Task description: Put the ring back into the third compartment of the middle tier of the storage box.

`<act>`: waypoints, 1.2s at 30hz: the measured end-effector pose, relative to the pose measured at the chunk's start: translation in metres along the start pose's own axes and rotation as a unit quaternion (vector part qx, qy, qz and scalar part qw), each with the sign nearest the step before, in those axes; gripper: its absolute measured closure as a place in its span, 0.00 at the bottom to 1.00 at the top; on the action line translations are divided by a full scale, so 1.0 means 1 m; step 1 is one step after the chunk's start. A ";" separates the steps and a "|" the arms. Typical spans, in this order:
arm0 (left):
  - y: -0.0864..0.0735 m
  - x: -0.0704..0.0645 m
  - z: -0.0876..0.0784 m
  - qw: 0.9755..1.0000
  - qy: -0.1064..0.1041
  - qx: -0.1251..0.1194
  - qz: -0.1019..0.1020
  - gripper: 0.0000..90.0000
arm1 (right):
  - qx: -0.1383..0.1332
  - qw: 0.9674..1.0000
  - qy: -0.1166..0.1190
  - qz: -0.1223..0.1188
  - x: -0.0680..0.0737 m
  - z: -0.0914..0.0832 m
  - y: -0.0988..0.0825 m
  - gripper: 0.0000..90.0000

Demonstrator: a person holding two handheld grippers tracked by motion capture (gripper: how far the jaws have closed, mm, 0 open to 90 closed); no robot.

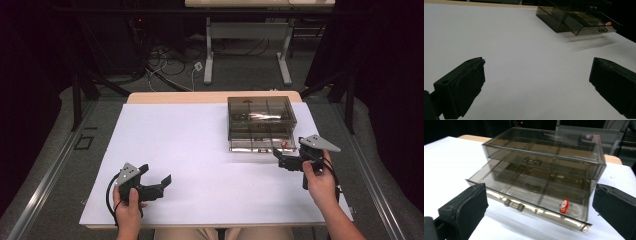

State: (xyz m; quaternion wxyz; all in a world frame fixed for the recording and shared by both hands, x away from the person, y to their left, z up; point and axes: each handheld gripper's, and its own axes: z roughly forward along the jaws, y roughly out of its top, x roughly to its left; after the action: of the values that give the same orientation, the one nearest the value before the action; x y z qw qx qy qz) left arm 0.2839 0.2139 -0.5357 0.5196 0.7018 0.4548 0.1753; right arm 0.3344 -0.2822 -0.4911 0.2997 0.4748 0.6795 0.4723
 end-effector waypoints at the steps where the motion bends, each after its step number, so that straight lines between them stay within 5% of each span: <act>1: 0.000 0.000 0.000 1.000 0.001 0.000 -0.001 0.00 | -0.002 1.000 0.005 0.000 0.002 -0.001 -0.001 0.00; 20: 0.000 0.000 0.000 1.000 0.001 -0.001 -0.002 0.00 | -0.002 0.999 0.039 -0.022 0.036 -0.002 -0.037 0.00; 36: -0.001 0.001 0.000 1.000 0.002 0.001 -0.002 0.00 | 0.018 0.998 0.054 -0.004 0.045 0.002 -0.059 0.00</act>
State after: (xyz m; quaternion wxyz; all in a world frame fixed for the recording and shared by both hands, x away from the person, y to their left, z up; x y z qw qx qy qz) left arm 0.2840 0.2143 -0.5365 0.5186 0.7010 0.4570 0.1753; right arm 0.2984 -0.2459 -0.5443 0.2560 0.4515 0.7046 0.4838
